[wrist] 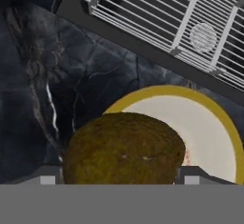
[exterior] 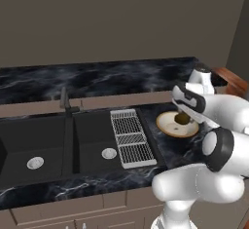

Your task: Pick the eggplants from the cabinet and place them in one bowl. Pick the avocado from the sink and place it in the other bowl.

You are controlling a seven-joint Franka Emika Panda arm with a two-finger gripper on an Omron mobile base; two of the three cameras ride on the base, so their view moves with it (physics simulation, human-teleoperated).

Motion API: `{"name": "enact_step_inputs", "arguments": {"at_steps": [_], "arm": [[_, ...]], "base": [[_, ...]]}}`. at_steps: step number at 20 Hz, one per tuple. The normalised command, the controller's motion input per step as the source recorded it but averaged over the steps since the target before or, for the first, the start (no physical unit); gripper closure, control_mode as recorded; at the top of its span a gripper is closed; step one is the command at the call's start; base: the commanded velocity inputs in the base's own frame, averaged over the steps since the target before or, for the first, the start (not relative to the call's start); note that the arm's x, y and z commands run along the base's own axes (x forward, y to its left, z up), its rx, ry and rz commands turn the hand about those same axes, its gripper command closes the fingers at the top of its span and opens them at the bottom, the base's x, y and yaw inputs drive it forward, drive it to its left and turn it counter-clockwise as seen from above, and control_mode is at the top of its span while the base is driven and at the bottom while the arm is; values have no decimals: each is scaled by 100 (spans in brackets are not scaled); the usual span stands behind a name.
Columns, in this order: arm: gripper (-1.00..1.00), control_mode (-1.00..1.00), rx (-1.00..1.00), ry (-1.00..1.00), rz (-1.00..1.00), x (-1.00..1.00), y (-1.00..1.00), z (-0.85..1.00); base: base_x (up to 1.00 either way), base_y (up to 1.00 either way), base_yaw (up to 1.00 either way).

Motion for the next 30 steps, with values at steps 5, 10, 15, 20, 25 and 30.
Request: {"name": "enact_step_inputs", "arguments": {"at_steps": [5,10,15,20,25,30], "arm": [[100,-100,0,2,3,53,-14,-43],[100,-100,0,4,1,35,-9,-26],[100,-100,0,0,2,19,-11,-33],[100,-100,0,0,2,6,-3,-35],[-100,-100,0,1,0,0,0,-17],[-100,-100,0,4,0,-1,1,0]], "base": [[0,0,0],[0,0,0],[0,0,0],[0,0,0],[0,0,0],[0,0,0]]}}
